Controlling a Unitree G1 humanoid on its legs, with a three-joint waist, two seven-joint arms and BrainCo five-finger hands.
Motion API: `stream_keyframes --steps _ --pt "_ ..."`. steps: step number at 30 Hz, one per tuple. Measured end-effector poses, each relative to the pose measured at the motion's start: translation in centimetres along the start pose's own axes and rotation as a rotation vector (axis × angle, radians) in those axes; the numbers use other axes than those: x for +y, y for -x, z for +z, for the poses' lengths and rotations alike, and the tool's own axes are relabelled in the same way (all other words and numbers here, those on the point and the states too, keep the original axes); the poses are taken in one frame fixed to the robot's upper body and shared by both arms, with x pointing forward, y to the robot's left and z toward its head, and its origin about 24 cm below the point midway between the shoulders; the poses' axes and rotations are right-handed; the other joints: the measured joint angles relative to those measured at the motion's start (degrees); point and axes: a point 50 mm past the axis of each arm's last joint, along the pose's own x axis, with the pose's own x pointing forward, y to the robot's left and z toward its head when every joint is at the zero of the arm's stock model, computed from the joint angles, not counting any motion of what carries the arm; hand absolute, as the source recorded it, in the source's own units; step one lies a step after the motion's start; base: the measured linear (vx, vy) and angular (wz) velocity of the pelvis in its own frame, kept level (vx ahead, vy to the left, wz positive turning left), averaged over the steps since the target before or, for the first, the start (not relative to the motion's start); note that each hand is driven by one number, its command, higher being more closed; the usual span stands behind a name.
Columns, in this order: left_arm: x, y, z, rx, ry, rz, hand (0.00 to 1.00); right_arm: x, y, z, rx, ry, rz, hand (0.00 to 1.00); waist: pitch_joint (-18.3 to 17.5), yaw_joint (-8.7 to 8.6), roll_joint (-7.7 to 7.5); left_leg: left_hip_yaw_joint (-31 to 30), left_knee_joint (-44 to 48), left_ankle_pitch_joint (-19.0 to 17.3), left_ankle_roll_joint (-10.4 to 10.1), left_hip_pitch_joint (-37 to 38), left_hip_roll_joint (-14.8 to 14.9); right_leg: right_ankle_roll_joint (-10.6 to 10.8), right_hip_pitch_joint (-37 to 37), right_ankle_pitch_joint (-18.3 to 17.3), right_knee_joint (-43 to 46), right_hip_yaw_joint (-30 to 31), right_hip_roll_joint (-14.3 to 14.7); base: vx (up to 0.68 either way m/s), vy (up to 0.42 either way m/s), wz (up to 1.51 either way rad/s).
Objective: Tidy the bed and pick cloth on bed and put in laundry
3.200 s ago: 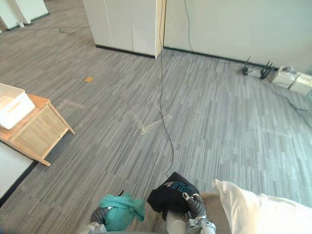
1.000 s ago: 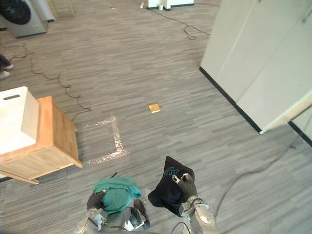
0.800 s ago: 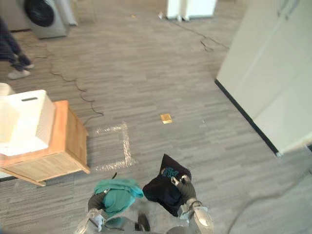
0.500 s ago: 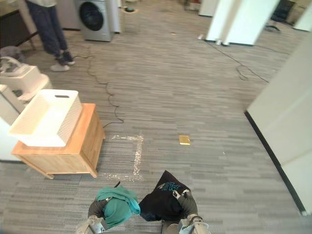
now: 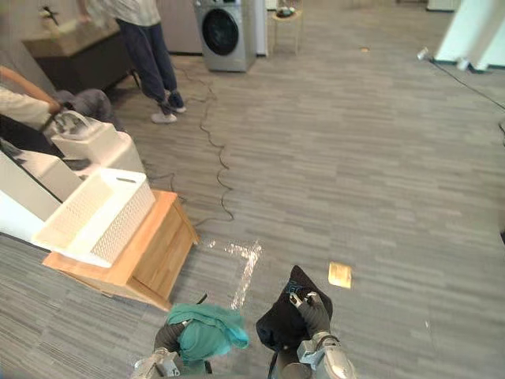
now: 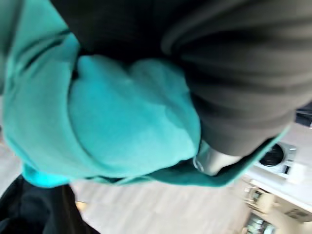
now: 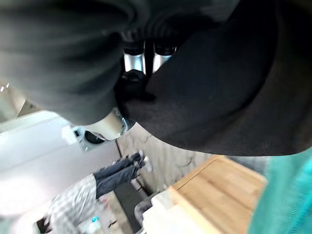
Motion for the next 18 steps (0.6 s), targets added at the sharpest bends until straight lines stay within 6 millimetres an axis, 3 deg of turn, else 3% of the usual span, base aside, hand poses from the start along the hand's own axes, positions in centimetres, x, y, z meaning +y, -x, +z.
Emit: stream_keyframes --steps 3,6,8,9,10,12,13,14,15,16,18 --pt "-0.3 0.0 0.3 -0.02 0.01 -0.006 1.0 0.0 -0.1 0.5 -0.02 0.005 0.008 1.0 0.07 0.53 -0.92 7.67 -15.15 1.16 1.0 -0.67 -3.48 0.41 4.08 -0.21 -3.85 -1.34 -0.22 0.44 -0.039 0.15" --pt "-0.5 -0.1 0.4 -0.028 0.023 -0.008 1.0 0.3 -0.2 1.2 -0.049 0.031 0.024 1.0 -0.66 0.39 -2.27 16.73 -28.29 6.7 3.13 -0.71 -6.05 2.94 8.15 -1.65 -7.15 -4.55 -0.6 0.47 0.049 0.44" --pt "-0.5 -0.1 0.4 -0.026 0.024 -0.003 1.0 0.3 -0.3 1.5 -0.062 0.03 0.027 1.0 -2.14 0.93 -3.77 22.27 -31.69 12.19 10.45 -0.2 -6.84 6.46 9.77 -3.77 -7.0 -6.65 -1.62 0.45 0.112 0.45" --pt "-0.4 0.0 0.4 -0.026 0.025 0.007 1.0 0.4 -0.4 1.6 -0.067 0.028 0.032 1.0 -3.18 1.47 -4.59 23.77 -31.31 11.93 10.67 -0.26 -7.83 7.08 9.9 -4.14 -6.69 -7.22 -2.89 0.47 0.146 0.46" --pt "-0.4 -0.3 0.7 -0.038 0.027 0.014 1.0 0.7 -0.7 2.0 -0.088 0.031 0.051 1.0 -3.54 1.45 -5.87 26.11 -28.96 10.27 12.37 -0.81 -8.26 8.38 9.87 -4.51 -5.01 -8.24 -4.36 0.37 0.141 0.49" --pt "-0.3 -0.5 1.1 -0.054 0.028 0.024 1.0 1.0 -1.2 2.5 -0.106 0.035 0.077 1.0 -3.61 1.58 -6.74 24.61 -26.72 6.74 13.16 0.37 -8.9 9.2 9.14 -4.82 3.19 -9.53 -6.31 0.47 0.217 0.82" --pt "0.0 -0.5 1.3 -0.055 0.011 0.027 1.0 1.3 -1.4 2.6 -0.115 0.033 0.088 1.0 -3.53 1.89 -7.53 22.64 -26.94 5.31 12.63 2.66 -10.54 9.29 6.92 -4.06 14.61 -9.81 -9.12 0.49 0.235 0.76" --pt "0.0 -0.4 1.3 -0.055 0.01 0.028 1.0 1.4 -1.4 2.6 -0.116 0.033 0.089 1.0 -3.54 1.9 -7.56 22.37 -27.01 5.21 12.57 2.82 -10.68 9.07 6.69 -3.9 15.69 -9.83 -9.29 0.57 0.228 1.25" --pt "0.1 -0.4 1.5 -0.057 -0.004 0.022 1.0 1.8 -1.5 2.7 -0.123 0.04 0.102 1.0 -3.6 1.19 -7.75 16.72 -30.15 3.17 11.06 6.84 -13.27 5.38 0.08 -0.33 36.03 -7.43 -13.84 0.55 0.116 1.56" --pt "0.4 -0.4 1.9 -0.067 -0.03 0.02 1.0 2.3 -1.6 2.6 -0.119 0.041 0.115 1.0 -3.69 0.63 -8.11 13.05 -31.51 3.13 10.96 8.88 -14.62 5.61 -4.14 -3.01 43.97 -4.56 -14.91 0.63 0.05 2.08" --pt "0.6 -0.4 2.5 -0.079 -0.072 0.012 1.0 2.9 -1.7 2.6 -0.12 0.043 0.131 1.0 -3.23 0.14 -7.12 7.86 -33.38 3.38 10.55 12.37 -14.92 4.83 -8.75 -5.2 46.15 -1.55 -14.45 0.42 -0.078 1.56"
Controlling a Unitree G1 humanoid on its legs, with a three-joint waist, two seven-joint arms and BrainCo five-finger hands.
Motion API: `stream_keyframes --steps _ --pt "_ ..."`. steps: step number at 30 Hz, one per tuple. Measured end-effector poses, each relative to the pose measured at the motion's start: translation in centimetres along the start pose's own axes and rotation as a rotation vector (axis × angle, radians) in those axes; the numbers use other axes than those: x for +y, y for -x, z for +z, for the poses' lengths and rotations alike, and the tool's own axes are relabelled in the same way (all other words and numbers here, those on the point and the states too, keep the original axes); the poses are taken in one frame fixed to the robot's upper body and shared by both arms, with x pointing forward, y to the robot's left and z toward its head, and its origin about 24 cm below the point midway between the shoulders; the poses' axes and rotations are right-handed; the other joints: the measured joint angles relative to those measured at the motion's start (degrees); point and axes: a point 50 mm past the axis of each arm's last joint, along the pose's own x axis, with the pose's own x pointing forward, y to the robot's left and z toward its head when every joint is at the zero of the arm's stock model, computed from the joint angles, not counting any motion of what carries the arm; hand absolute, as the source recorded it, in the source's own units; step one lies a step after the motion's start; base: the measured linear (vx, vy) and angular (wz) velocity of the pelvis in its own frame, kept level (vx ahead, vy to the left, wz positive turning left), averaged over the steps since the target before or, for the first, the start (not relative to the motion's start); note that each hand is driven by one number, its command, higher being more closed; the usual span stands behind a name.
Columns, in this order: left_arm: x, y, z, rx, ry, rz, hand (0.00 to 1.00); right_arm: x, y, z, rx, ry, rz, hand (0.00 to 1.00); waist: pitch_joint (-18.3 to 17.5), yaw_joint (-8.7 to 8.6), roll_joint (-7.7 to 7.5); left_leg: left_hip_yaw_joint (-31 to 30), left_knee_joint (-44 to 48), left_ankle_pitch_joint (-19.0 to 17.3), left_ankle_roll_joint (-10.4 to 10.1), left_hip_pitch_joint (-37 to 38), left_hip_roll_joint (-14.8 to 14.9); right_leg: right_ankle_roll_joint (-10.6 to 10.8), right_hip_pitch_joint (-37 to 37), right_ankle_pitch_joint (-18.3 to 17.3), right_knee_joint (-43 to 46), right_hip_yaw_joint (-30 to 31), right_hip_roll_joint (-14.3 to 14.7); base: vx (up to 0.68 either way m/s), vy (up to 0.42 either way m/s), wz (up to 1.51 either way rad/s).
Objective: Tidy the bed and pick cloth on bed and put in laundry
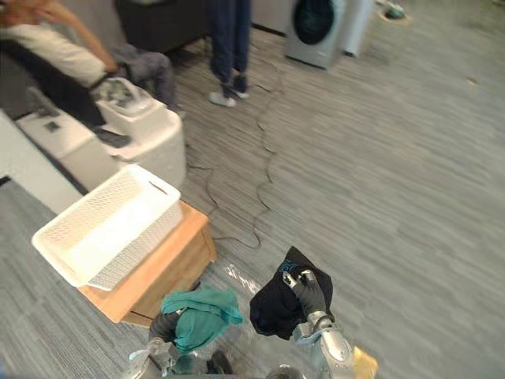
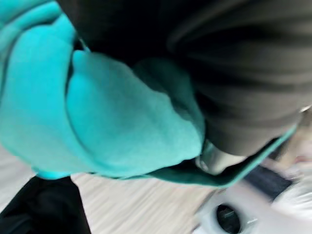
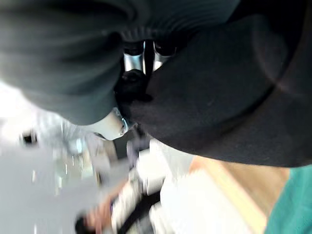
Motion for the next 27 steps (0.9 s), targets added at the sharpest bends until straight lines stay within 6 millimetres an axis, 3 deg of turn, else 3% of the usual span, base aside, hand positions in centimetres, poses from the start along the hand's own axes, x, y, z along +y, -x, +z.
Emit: stream_keyframes --steps 3,4,5,6,7,8,11,13,15,17,18,19,20,21,24,27 --pt "0.1 -0.5 0.7 -0.006 -0.023 -0.013 1.0 0.4 0.3 -0.1 0.003 0.014 -0.008 1.0 0.57 -0.66 1.54 -10.02 -3.53 1.01 -1.86 4.62 0.33 -0.28 -6.12 -1.65 -8.76 5.25 1.77 0.33 -0.161 1.6" --pt "0.2 -0.6 0.7 0.005 -0.029 -0.017 1.0 0.4 0.3 -0.1 0.0 0.014 -0.015 1.0 0.72 -1.68 1.65 -13.19 -3.8 1.06 -2.63 5.28 1.04 0.0 -7.27 -1.48 -13.47 7.41 3.02 0.39 -0.359 1.8" --pt "0.2 -0.7 0.7 0.023 -0.034 -0.023 1.0 0.5 0.3 0.2 -0.011 0.013 -0.028 1.0 0.81 -2.34 2.1 -17.26 -4.09 0.76 -3.94 5.63 1.96 1.9 -8.65 -0.32 -20.88 11.59 5.22 0.25 -0.264 1.7" --pt "0.3 -0.7 0.7 0.034 -0.037 -0.026 1.0 0.5 0.2 0.3 -0.017 0.013 -0.031 1.0 0.7 -2.68 1.89 -18.96 -4.21 0.37 -5.07 5.68 2.24 3.19 -8.77 0.91 -25.44 14.06 6.12 0.34 -0.439 1.77" --pt "1.0 -0.6 0.9 0.051 -0.068 -0.032 1.0 0.9 0.1 0.5 -0.033 0.001 -0.037 1.0 0.36 -2.66 -0.6 -21.98 -3.66 -0.56 -7.73 5.7 1.0 4.66 -7.68 4.49 -36.58 19.27 6.01 0.28 -0.386 1.56" --pt "1.0 -0.6 -0.1 0.109 -0.077 -0.029 1.0 0.7 0.2 0.5 -0.036 -0.002 -0.057 1.0 1.02 -2.61 -0.42 -23.94 -3.08 -1.3 -9.71 6.47 1.99 3.89 -5.79 9.24 -36.86 17.63 5.9 0.33 -0.438 1.4" --pt "-0.1 0.1 -1.2 0.142 -0.082 -0.07 1.0 0.6 -0.2 1.2 -0.073 0.01 -0.053 1.0 -0.19 -1.53 3.12 -23.16 -5.33 0.06 -11.83 5.98 5.95 1.55 -4.52 7.71 -37.52 12.52 7.72 0.23 -0.256 0.72" --pt "-0.2 0.4 -1.7 0.154 -0.082 -0.074 1.0 0.6 -0.8 1.8 -0.093 0.023 -0.043 1.0 -0.39 -1.54 4.4 -21.65 -5.65 0.92 -12.33 5.54 7.07 0.88 -3.35 6.44 -38.04 10.02 7.78 0.14 -0.154 0.76" --pt "-0.3 0.4 -1.7 0.152 -0.079 -0.09 1.0 0.3 -0.7 1.8 -0.089 0.03 -0.07 1.0 0.24 -1.53 3.75 -18.85 1.98 1.09 -12.4 2.47 7.35 1.0 0.32 4.52 -39.99 7.08 6.52 0.1 -0.113 1.0" --pt "-0.6 0.7 -2.0 0.162 -0.071 -0.122 1.0 0.1 -0.6 2.0 -0.096 0.038 -0.099 1.0 1.54 -1.28 3.21 -9.24 22.42 2.11 -12.04 -5.37 12.22 0.83 7.16 4.55 -44.73 4.85 6.63 0.09 -0.08 0.73" --pt "-0.5 1.0 -2.4 0.171 -0.066 -0.128 1.0 0.1 -0.6 2.2 -0.1 0.038 -0.105 1.0 1.4 -0.97 3.45 -6.8 25.65 1.67 -11.65 -6.51 13.63 0.81 8.29 4.56 -45.47 4.72 6.67 0.12 0.037 0.18" --pt "-0.6 1.5 -2.9 0.186 -0.052 -0.136 1.0 0.0 -0.7 2.4 -0.111 0.039 -0.112 1.0 0.79 0.13 4.34 -3.88 26.05 1.01 -10.44 -8.09 15.4 0.96 9.13 4.47 -46.18 4.83 6.63 0.14 0.136 -0.13" --pt "-0.9 1.6 -3.1 0.185 -0.039 -0.152 1.0 0.0 -0.7 2.9 -0.127 0.047 -0.11 1.0 0.49 0.47 5.52 -2.71 19.81 3.51 -9.95 -8.96 15.68 1.53 9.32 4.15 -46.25 5.14 6.73 0.12 0.128 -0.15" --pt "-1.0 1.6 -3.1 0.181 -0.034 -0.16 1.0 -0.2 -0.7 3.0 -0.131 0.057 -0.108 1.0 0.48 0.68 5.85 -2.3 16.5 3.82 -10.01 -8.65 15.2 2.08 9.36 4.15 -46.23 5.36 6.53 0.18 0.202 -0.1" --pt "-1.4 1.1 -2.5 0.152 -0.034 -0.179 1.0 0.0 -1.1 3.4 -0.142 0.056 -0.108 1.0 0.08 0.73 4.43 -1.47 4.87 3.76 -9.76 -4.18 10.46 4.77 9.73 6.94 -50.04 7.41 5.49 0.19 0.157 0.05" --pt "-1.5 0.7 -2.0 0.13 -0.047 -0.192 1.0 0.0 -1.8 3.8 -0.146 0.06 -0.102 1.0 0.22 1.25 3.43 -0.91 2.51 4.14 -9.22 -2.37 9.04 5.22 12.67 9.02 -54.54 7.4 5.0 0.17 0.088 0.0"
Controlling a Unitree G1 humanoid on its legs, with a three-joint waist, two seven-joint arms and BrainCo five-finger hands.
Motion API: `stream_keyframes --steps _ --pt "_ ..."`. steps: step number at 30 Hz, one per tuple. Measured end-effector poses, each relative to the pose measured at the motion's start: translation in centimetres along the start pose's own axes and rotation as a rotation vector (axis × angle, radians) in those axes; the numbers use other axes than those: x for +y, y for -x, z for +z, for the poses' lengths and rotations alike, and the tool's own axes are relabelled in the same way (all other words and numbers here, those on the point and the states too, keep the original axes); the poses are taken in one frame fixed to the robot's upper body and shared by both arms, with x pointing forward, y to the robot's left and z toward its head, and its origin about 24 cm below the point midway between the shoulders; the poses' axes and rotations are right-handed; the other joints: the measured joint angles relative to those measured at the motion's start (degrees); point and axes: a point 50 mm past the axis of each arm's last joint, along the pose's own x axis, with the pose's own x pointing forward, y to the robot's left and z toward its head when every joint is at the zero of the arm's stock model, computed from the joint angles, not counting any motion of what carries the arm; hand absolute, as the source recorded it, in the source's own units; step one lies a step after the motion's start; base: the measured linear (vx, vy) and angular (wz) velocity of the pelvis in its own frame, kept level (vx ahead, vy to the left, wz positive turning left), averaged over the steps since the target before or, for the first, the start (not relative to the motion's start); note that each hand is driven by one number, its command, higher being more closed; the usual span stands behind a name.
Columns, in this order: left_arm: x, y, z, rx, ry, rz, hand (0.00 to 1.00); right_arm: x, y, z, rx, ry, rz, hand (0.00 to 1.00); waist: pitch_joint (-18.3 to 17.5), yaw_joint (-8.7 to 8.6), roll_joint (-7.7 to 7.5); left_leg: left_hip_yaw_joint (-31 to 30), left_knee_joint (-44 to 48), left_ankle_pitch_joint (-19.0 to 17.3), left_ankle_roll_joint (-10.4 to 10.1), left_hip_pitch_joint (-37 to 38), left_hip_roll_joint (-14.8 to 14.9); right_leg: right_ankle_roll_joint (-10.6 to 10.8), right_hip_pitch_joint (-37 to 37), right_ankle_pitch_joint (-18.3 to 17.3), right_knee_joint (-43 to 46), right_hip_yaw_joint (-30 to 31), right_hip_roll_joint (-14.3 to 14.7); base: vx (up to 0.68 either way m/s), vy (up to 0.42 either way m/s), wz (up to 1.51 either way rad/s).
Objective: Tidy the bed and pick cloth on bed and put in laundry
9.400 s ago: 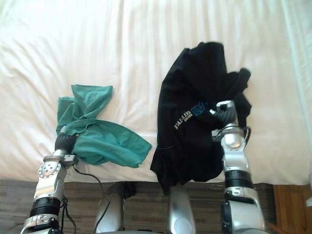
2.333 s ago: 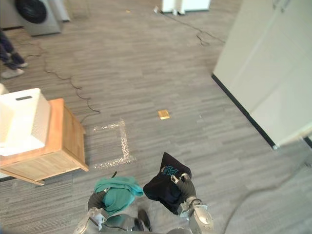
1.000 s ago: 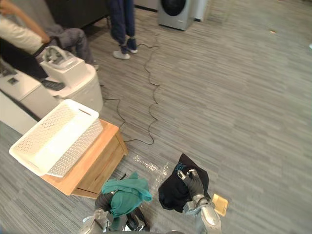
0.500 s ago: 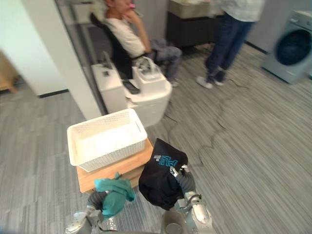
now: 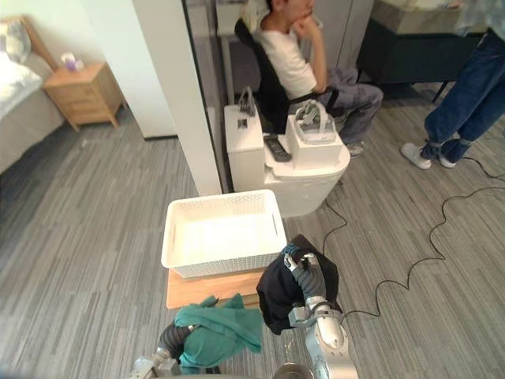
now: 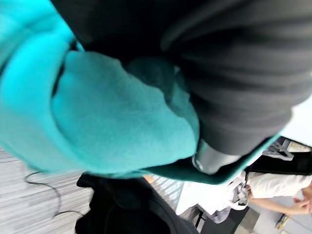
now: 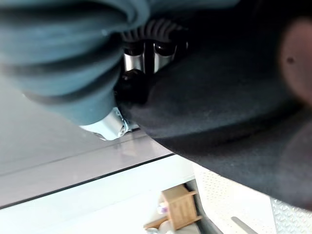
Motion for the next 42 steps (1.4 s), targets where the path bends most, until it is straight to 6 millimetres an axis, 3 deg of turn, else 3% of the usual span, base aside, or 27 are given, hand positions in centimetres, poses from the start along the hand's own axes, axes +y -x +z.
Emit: stream_keyframes --steps 4,8,9,10,11,12,13,14,15,16,17,18,19,20,22,26,29,34,42 --pt "-0.3 -0.1 0.1 -0.002 -0.004 -0.033 1.0 0.1 -0.2 0.2 -0.01 0.0 0.003 1.0 -1.07 0.04 0.25 0.69 -4.6 1.62 -0.46 3.42 -1.41 0.08 1.44 -0.28 -0.41 0.02 -0.87 0.1 0.017 -0.02" --pt "-1.5 -0.5 0.8 -0.023 -0.023 -0.108 1.0 -0.8 0.3 0.2 -0.012 0.001 -0.066 1.0 -1.33 -0.29 -1.9 0.52 -8.5 0.91 -0.69 5.1 -4.16 1.5 -1.07 -5.86 7.7 -0.98 -3.83 0.05 0.006 0.18" --pt "-1.9 -0.7 0.6 -0.005 -0.025 -0.132 1.0 -1.5 0.4 0.4 -0.017 0.02 -0.104 1.0 -1.15 -0.56 -2.35 -0.36 -9.18 -0.19 -0.91 6.11 -5.08 2.29 -4.56 -7.28 17.1 -0.22 -5.76 -0.02 0.084 0.28" --pt "-2.0 -0.7 0.6 0.006 -0.028 -0.146 1.0 -1.9 0.4 0.7 -0.028 0.03 -0.124 1.0 -1.38 -0.78 -2.92 -0.8 -9.5 -0.58 -0.52 6.66 -6.15 0.46 -10.77 -6.07 29.7 1.38 -8.05 -0.01 0.108 0.24" --pt "-1.8 -0.6 0.6 0.013 -0.034 -0.144 1.0 -2.0 0.4 0.8 -0.039 0.04 -0.129 1.0 -1.5 -1.02 -3.44 -1.03 -9.99 -0.57 -0.21 7.21 -6.67 -0.8 -13.04 -4.6 34.44 2.48 -8.82 0.01 0.113 0.15" --pt "-1.4 -0.5 0.5 0.026 -0.042 -0.137 1.0 -2.2 0.3 1.2 -0.057 0.062 -0.138 1.0 -1.33 -1.41 -3.92 -1.42 -10.84 -0.67 0.21 8.55 -6.86 -1.37 -15.66 -1.26 39.97 4.58 -8.97 0.09 0.089 0.14" --pt "-0.9 -0.1 0.3 0.046 -0.052 -0.122 1.0 -1.9 0.2 1.7 -0.081 0.07 -0.127 1.0 -1.72 -1.71 -3.37 -2.32 -11.17 -0.83 0.84 10.14 -6.08 -1.12 -18.13 -3.28 42.65 6.8 -7.03 0.17 0.079 0.14" --pt "-0.2 0.2 0.4 0.063 -0.07 -0.107 1.0 -1.6 0.0 2.8 -0.13 0.069 -0.112 1.0 -1.97 -1.87 -3.74 -2.83 -11.03 -1.37 0.74 10.42 -4.89 -1.33 -19.32 -6.63 39.83 7.41 -3.94 0.18 0.053 0.21" --pt "0.2 0.2 0.5 0.064 -0.079 -0.1 1.0 -1.4 -0.1 3.7 -0.168 0.068 -0.103 1.0 -2.07 -2.07 -3.85 -3.43 -11.02 -1.49 0.62 10.35 -4.18 -1.89 -19.76 -7.25 36.83 7.44 -2.09 0.2 -0.005 0.46" --pt "0.6 0.3 0.8 0.063 -0.092 -0.094 1.0 -1.1 -0.3 5.9 -0.27 0.073 -0.082 1.0 -2.09 -3.07 -3.88 -4.9 -11.29 -1.57 0.31 10.12 -2.66 -2.14 -20.1 -7.05 28.37 7.41 1.67 0.18 -0.032 0.62" --pt "0.7 0.3 0.9 0.065 -0.099 -0.094 1.0 -0.9 -0.4 8.4 -0.379 0.081 -0.064 1.0 -2.39 -3.64 -4.36 -5.59 -11.78 -0.93 -0.91 10.1 -2.54 -1.88 -19.91 -3.92 19.08 7.34 4.03 0.2 -0.038 0.66" --pt "0.8 0.4 0.9 0.068 -0.102 -0.093 1.0 -0.7 -0.5 9.6 -0.431 0.086 -0.049 1.0 -2.8 -3.97 -5.17 -5.98 -11.9 -1.09 -1.31 10.08 -3.22 -2.7 -19.97 -0.46 15.2 7.4 4.17 0.27 -0.044 0.65" --pt "0.8 0.1 0.3 0.096 -0.083 -0.084 1.0 -0.9 -0.8 11.4 -0.505 0.128 -0.025 1.0 -3.23 -4.35 -4.25 -7.81 -11.61 -1.6 -2.01 10.57 -2.9 -4.35 -18.7 3.08 14.49 7.16 5.11 0.32 -0.004 0.38" --pt "0.1 0.0 0.1 0.091 -0.06 -0.099 1.0 -1.0 -1.5 12.7 -0.545 0.165 0.002 1.0 -4.32 -4.19 -2.33 -7.51 -11.52 -1.73 -2.23 10.29 -1.34 -4.78 -17.27 3.87 11.34 6.5 6.18 0.32 0.001 0.22" --pt "-0.5 -0.2 -0.3 0.089 -0.034 -0.109 1.0 -1.0 -2.4 14.3 -0.581 0.189 0.032 1.0 -4.19 -3.78 -0.25 -7.2 -11.62 -1.44 -2.56 10.33 -0.56 -4.83 -15.11 4.76 7.77 5.9 6.88 0.23 0.011 0.06" --pt "-0.6 0.0 -0.8 0.101 -0.022 -0.134 1.0 -0.4 -3.5 15.6 -0.57 0.203 0.095 1.0 -4.4 -3.6 0.4 -6.98 -11.02 0.41 -3.25 11.44 -0.73 -5.0 -10.73 6.86 2.36 5.81 6.91 0.16 0.034 0.05" --pt "-0.3 0.1 -1.4 0.119 -0.02 -0.123 1.0 1.3 -4.7 18.2 -0.624 0.195 0.196 1.0 -4.46 -2.95 0.48 -5.41 -10.9 0.9 -2.9 10.98 -1.63 -4.52 -9.14 10.32 -3.63 7.24 6.89 0.06 0.074 -0.26" --pt "-0.2 0.1 -1.5 0.114 -0.025 -0.118 1.0 3.0 -5.8 19.1 -0.587 0.193 0.278 1.0 -4.46 -2.86 0.47 -5.44 -10.79 0.92 -2.87 11.12 -2.34 -4.64 -7.32 12.87 -7.54 7.32 6.81 -0.01 0.021 -0.05" --pt "0.0 0.1 -1.9 0.136 -0.025 -0.106 1.0 5.5 -6.6 16.1 -0.416 0.166 0.371 1.0 -4.43 -2.66 0.4 -5.64 -10.9 1.11 -2.57 10.36 -2.62 -4.95 -7.19 13.75 -9.19 7.34 6.61 -0.07 -0.021 0.02"
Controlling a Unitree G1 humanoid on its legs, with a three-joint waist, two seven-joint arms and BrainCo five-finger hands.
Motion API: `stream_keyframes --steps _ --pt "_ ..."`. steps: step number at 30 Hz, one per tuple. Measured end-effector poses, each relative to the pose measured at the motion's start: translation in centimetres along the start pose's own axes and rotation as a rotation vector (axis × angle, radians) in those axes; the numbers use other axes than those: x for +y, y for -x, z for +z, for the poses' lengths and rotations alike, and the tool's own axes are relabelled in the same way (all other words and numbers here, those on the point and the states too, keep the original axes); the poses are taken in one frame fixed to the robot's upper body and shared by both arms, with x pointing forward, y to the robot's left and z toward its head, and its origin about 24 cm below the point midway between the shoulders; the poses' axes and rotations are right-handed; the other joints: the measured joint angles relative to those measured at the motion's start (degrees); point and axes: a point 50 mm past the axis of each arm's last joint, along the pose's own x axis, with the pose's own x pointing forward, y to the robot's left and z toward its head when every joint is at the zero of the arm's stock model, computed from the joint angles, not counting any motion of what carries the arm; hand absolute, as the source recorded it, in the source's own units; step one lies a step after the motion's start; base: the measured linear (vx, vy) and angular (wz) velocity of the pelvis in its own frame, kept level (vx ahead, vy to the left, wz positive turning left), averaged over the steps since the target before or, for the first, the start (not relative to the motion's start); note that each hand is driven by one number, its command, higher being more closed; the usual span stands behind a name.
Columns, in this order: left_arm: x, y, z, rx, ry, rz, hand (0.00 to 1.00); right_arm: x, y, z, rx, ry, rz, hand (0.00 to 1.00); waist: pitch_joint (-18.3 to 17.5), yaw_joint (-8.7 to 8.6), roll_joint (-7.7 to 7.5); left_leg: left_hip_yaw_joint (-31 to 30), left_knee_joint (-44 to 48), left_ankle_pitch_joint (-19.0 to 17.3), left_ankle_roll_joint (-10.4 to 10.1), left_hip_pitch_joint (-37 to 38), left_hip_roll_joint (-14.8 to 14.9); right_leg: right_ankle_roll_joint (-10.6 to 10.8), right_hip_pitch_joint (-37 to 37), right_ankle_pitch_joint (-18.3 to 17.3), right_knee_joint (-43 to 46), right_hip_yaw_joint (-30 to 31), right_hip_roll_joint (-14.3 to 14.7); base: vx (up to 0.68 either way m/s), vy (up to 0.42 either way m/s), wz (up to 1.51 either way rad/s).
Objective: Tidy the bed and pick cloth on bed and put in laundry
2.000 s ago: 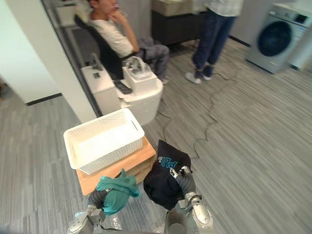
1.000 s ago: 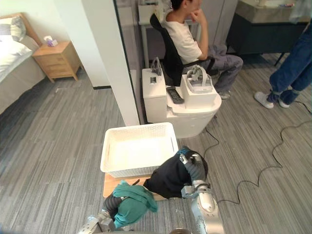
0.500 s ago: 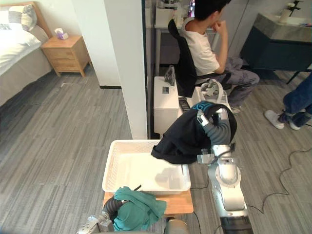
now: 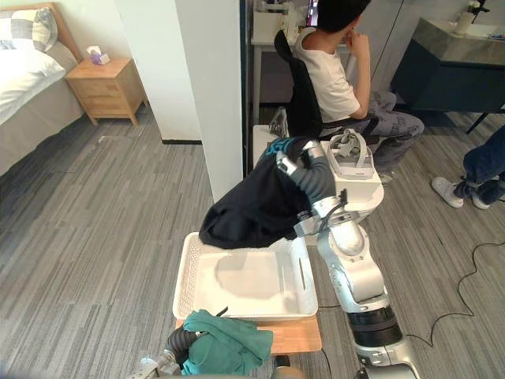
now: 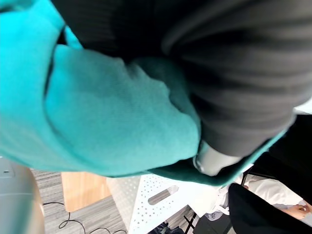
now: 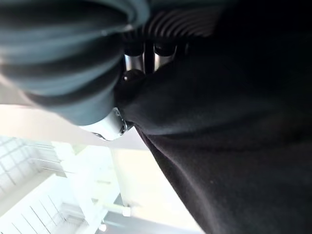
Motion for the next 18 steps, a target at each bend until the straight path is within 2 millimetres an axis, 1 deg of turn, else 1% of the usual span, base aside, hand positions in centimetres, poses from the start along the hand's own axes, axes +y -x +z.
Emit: stream_keyframes --steps 2,3,5,6,7,8,9,10,11,12,13,14,16,17,18 --pt "0.2 0.1 -0.3 0.015 0.001 0.009 1.0 0.5 0.3 -2.1 0.078 -0.04 -0.01 1.0 0.02 0.14 -0.03 0.0 -0.19 0.11 0.18 -0.12 0.14 0.08 0.08 0.19 -0.56 -0.02 0.22 -0.11 -0.062 0.03" --pt "0.3 0.1 -0.4 0.021 0.0 0.013 1.0 0.6 0.4 -2.6 0.092 -0.047 -0.018 1.0 0.0 0.19 -0.05 0.01 -0.29 0.11 0.18 -0.1 0.2 0.14 0.19 0.27 -0.81 -0.03 0.28 -0.12 -0.078 0.07" --pt "0.9 0.3 -0.8 0.052 -0.002 0.03 1.0 1.0 1.6 -5.3 0.199 -0.091 -0.064 1.0 0.05 0.13 -0.02 0.01 -2.01 -0.07 -0.02 0.14 0.68 0.29 0.3 0.58 -1.81 -0.27 1.04 -0.13 -0.09 0.1" --pt "1.0 0.3 -0.9 0.056 -0.003 0.034 1.0 1.1 1.9 -5.9 0.222 -0.096 -0.069 1.0 0.04 0.12 0.0 0.01 -2.32 -0.14 -0.13 0.13 0.82 0.27 0.18 0.63 -1.82 -0.35 1.11 -0.18 -0.106 0.09" --pt "1.2 0.4 -1.0 0.065 -0.005 0.04 1.0 1.3 2.7 -7.3 0.287 -0.103 -0.077 1.0 0.1 0.16 0.08 0.07 -3.3 -0.53 -0.41 0.08 1.45 0.1 -0.27 0.99 -1.88 -0.49 1.9 -0.15 -0.088 0.05" --pt "1.3 0.5 -1.0 0.078 -0.024 0.041 1.0 1.6 3.5 -8.2 0.33 -0.107 -0.085 1.0 0.33 0.32 0.09 0.11 -3.85 -1.38 -0.64 -0.03 2.11 -0.16 -0.74 1.41 -2.08 -0.48 2.7 -0.16 -0.089 -0.02" --pt "1.4 0.5 -1.0 0.083 -0.027 0.044 1.0 1.9 3.7 -8.7 0.347 -0.116 -0.089 1.0 0.41 0.59 -0.16 0.22 -3.87 -1.19 -0.68 -0.03 2.11 -0.29 -0.83 1.72 -2.18 -0.32 2.75 -0.16 -0.097 -0.12" --pt "1.7 0.6 -1.0 0.092 -0.037 0.049 1.0 2.4 4.5 -9.6 0.381 -0.128 -0.1 1.0 0.59 0.72 -0.27 0.55 -3.84 -1.16 -0.8 -0.18 2.51 -0.33 -1.05 1.73 -2.19 -0.26 2.7 -0.13 -0.078 -0.14" --pt "1.7 0.7 -1.2 0.098 -0.035 0.051 1.0 2.6 4.8 -9.9 0.39 -0.127 -0.103 1.0 0.62 0.7 -0.21 0.82 -3.83 -1.11 -0.84 -0.31 2.51 -0.34 -1.27 1.75 -2.19 -0.25 2.67 -0.14 -0.09 -0.17" --pt "1.7 0.7 -1.3 0.104 -0.038 0.051 1.0 2.8 5.4 -10.6 0.41 -0.141 -0.118 1.0 0.95 0.49 0.15 1.45 -3.82 -1.1 -1.14 -0.42 2.45 -0.24 -1.6 1.66 -2.18 -0.1 2.62 -0.12 -0.064 -0.13" --pt "1.7 0.6 -1.1 0.098 -0.042 0.05 1.0 2.9 6.0 -11.3 0.425 -0.127 -0.138 1.0 1.36 -0.04 0.7 1.56 -3.84 -1.0 -1.05 -1.27 2.24 -0.2 -2.47 1.7 -2.16 0.07 2.39 -0.16 -0.083 -0.12" --pt "1.7 0.4 -0.7 0.09 -0.05 0.044 1.0 2.8 6.3 -11.8 0.435 -0.101 -0.149 1.0 1.97 -0.23 1.1 1.57 -3.9 -0.61 -0.97 -2.14 2.0 -0.06 -3.39 1.84 -2.04 0.13 2.13 -0.13 -0.063 -0.04" --pt "1.6 0.0 -0.2 0.078 -0.059 0.034 1.0 2.7 6.6 -12.2 0.437 -0.068 -0.156 1.0 2.83 -0.51 1.88 1.61 -3.87 -0.24 -0.89 -3.29 1.79 0.2 -4.47 2.05 -1.88 0.15 1.85 -0.07 -0.04 -0.02" --pt "1.4 -0.4 0.3 0.064 -0.066 0.026 1.0 2.4 7.1 -12.8 0.449 -0.032 -0.164 1.0 3.88 -0.66 2.92 1.72 -3.9 0.18 -0.79 -4.32 1.7 0.36 -5.57 2.18 -1.85 0.3 1.78 -0.05 -0.039 -0.01" --pt "1.4 -0.5 0.4 0.06 -0.069 0.023 1.0 2.3 7.2 -13.0 0.456 -0.023 -0.167 1.0 4.15 -0.7 3.26 1.71 -3.95 0.32 -0.85 -4.61 1.74 0.37 -5.81 2.19 -1.85 0.39 1.82 -0.03 -0.035 0.0"
